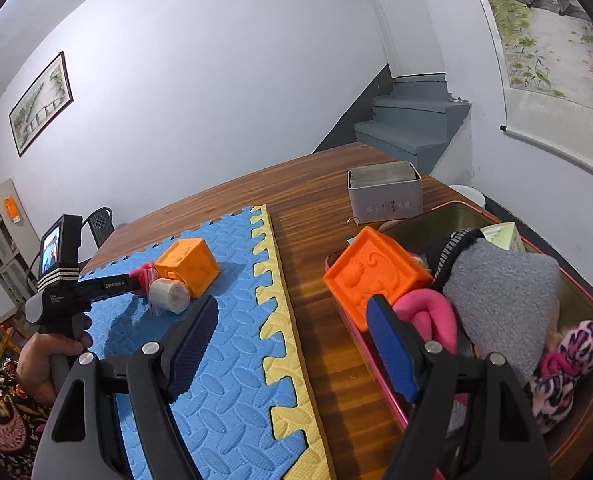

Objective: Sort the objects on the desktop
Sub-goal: 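Grasp the second pink foam knot with the left tool, then carry the pink knot into the red tin box and open the left tool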

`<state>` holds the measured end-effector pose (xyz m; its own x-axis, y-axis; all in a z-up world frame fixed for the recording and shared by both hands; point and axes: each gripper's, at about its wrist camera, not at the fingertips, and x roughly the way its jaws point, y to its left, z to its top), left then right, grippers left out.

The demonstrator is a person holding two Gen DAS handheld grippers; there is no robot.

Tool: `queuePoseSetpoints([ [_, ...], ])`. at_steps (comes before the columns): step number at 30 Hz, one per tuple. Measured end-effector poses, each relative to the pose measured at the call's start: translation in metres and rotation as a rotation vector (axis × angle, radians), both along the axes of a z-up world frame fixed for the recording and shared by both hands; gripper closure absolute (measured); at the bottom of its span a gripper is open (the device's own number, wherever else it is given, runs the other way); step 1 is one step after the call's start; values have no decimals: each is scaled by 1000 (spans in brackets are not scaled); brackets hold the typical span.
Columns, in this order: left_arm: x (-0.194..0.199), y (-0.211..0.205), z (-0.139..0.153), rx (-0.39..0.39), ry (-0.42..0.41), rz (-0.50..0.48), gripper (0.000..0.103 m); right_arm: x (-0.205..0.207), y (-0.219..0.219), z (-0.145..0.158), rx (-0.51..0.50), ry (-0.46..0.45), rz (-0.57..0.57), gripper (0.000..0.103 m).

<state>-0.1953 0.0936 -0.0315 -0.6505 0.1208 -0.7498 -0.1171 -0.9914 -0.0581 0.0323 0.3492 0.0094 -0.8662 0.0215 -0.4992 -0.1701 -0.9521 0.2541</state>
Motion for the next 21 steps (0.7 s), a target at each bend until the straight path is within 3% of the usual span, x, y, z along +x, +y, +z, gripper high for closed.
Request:
queuePoseSetpoints([
  [2,5,3,1,-10,8,-19,77,3,1,2,10,14,-14,23],
  [12,51,-15,38,41,92,-11,77,10,20,5,-39,42,-77,23],
  [21,99,20,72,109,125,-158,77,49,60,16,-85,119,-218,23],
])
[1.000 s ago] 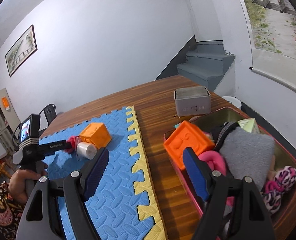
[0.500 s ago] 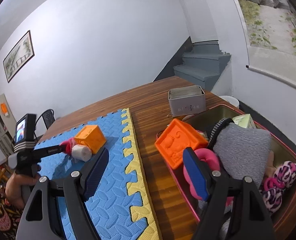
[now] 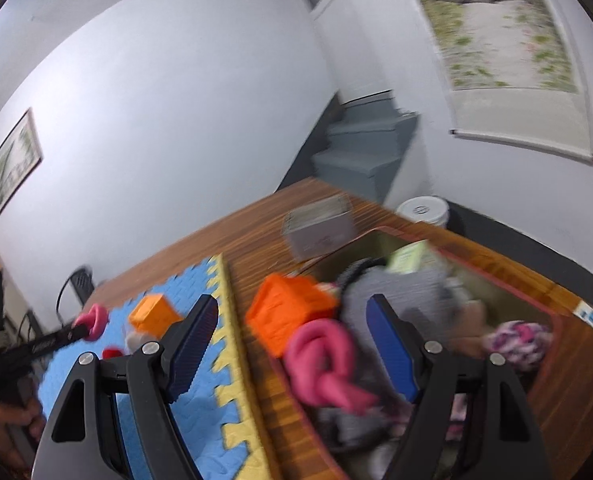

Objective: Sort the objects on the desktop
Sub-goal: 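Carry the pink knot into the red tin box and open the left tool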

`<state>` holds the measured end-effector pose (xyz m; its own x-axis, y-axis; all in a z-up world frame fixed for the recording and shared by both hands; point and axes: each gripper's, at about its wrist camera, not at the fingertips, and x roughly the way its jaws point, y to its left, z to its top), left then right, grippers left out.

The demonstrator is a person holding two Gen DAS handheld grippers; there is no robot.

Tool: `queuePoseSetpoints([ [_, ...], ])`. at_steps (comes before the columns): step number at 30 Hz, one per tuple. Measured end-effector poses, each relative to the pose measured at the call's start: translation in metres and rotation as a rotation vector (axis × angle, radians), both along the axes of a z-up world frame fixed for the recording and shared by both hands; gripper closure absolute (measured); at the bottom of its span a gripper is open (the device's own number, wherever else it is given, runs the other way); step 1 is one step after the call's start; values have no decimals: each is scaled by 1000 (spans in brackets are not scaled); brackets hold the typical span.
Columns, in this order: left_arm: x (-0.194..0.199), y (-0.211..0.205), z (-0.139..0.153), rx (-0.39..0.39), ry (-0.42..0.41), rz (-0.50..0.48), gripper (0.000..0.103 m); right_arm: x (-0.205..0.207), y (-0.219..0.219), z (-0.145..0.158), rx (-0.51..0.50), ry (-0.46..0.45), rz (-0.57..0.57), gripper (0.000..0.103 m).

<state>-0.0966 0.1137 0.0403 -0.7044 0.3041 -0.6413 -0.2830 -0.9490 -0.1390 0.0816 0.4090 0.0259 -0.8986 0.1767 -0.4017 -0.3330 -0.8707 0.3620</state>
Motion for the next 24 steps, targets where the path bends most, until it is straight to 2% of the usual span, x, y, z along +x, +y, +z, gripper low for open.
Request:
queuePoseSetpoints([
  [4,18,31,12,29,4,-101,77,15,20,-1,-21,8,-65,23],
  [14,55,126,18,30,-4,-314,77,43,54,-9,-51,20,-164,23],
  [19,59,174,24,28,27,-386,77,50,68,-16,-87,25,-227,23],
  [24,55,221,20,15,26,-452,77,45,67,-21,-72,6,-243,23],
])
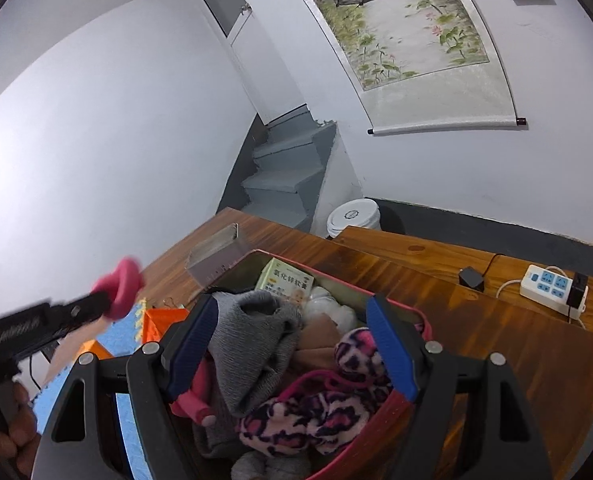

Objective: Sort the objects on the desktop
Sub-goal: 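Carry the pink knot into the red tin box and open the left tool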

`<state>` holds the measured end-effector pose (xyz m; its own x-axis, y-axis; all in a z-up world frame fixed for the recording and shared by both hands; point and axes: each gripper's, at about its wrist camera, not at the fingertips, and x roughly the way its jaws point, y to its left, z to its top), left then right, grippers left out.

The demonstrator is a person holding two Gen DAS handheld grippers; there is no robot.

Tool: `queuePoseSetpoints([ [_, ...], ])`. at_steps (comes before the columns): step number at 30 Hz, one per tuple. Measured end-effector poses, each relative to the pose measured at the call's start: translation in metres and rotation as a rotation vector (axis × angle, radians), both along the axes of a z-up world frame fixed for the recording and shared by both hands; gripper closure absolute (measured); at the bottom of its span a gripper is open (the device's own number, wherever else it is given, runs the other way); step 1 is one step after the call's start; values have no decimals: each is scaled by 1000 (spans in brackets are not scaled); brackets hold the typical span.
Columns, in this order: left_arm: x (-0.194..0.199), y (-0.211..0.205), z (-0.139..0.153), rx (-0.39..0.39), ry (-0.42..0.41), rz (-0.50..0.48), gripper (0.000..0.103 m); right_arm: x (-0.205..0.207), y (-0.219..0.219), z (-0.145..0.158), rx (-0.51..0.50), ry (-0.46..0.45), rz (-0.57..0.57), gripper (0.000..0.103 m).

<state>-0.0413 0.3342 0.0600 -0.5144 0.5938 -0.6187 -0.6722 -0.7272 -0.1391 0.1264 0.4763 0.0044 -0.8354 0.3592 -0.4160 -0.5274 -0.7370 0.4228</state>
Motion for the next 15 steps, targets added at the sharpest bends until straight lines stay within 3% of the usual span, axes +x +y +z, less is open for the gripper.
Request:
queuePoseSetpoints([
  [6,-12,37,-19,-62,-22,-34,77,0,0,-3,32,-17,-24,23],
  [10,-12,25,-19,-55,-28,-19,76,2,8,-7,-1,-22,-39,23],
  [15,-9,2,-10,-27,-24,10,74,0,1,-5,43,-33,-49,23],
])
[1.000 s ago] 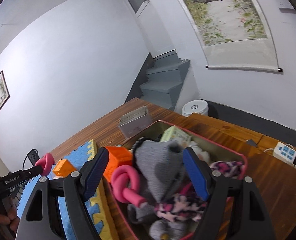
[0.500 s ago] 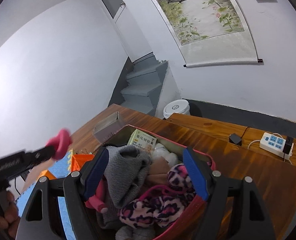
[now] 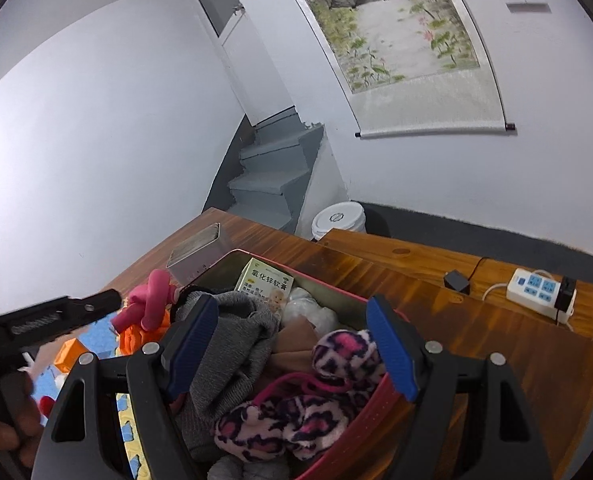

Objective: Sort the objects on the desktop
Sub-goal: 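Carry the pink knot into the red tin box and open the left tool, then return both tools to the mat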

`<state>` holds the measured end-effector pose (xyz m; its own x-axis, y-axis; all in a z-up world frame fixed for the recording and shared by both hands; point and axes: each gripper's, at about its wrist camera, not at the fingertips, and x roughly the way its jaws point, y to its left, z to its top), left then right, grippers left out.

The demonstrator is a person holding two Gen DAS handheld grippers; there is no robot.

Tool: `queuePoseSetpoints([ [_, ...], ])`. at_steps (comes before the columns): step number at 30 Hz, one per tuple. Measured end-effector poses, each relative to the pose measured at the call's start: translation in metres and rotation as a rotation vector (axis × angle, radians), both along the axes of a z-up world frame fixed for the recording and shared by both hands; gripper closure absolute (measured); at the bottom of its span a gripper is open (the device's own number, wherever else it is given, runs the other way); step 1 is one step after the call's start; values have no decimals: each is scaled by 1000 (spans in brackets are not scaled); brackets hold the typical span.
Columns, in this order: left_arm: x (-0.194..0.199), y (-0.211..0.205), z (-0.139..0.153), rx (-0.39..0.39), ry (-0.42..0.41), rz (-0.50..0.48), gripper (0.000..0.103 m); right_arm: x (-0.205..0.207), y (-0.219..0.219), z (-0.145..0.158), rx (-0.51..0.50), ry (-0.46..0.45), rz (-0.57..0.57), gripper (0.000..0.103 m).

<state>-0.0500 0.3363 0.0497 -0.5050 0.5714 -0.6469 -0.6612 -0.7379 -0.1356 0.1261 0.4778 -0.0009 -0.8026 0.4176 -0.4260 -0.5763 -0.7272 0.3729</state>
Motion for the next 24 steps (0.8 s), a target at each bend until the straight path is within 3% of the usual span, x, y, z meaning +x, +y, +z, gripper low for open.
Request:
queuePoseSetpoints([
  [1,0,-6,2,10,2,5,66,0,-1,1,8,-2,-6,23],
  [2,2,-12,6,21,12,13,50,0,-2,1,15,-5,-11,23],
  [3,4,-18,9,30,22,21,45,0,-2,2,16,-9,-16,23],
  [10,11,-69,21,32,76,58,44,-19,-19,19,59,-73,78,23],
  [16,0,-136,21,47,51,163,44,-73,-35,34,154,-213,164,23],
  [18,-5,-162,21,50,55,218,44,-96,-36,32,145,-277,214,23],
  [20,-13,-190,20,53,54,282,44,-120,-37,26,174,-387,186,23],
  [24,-33,-242,13,74,14,405,44,-133,-38,29,182,-434,117,23],
])
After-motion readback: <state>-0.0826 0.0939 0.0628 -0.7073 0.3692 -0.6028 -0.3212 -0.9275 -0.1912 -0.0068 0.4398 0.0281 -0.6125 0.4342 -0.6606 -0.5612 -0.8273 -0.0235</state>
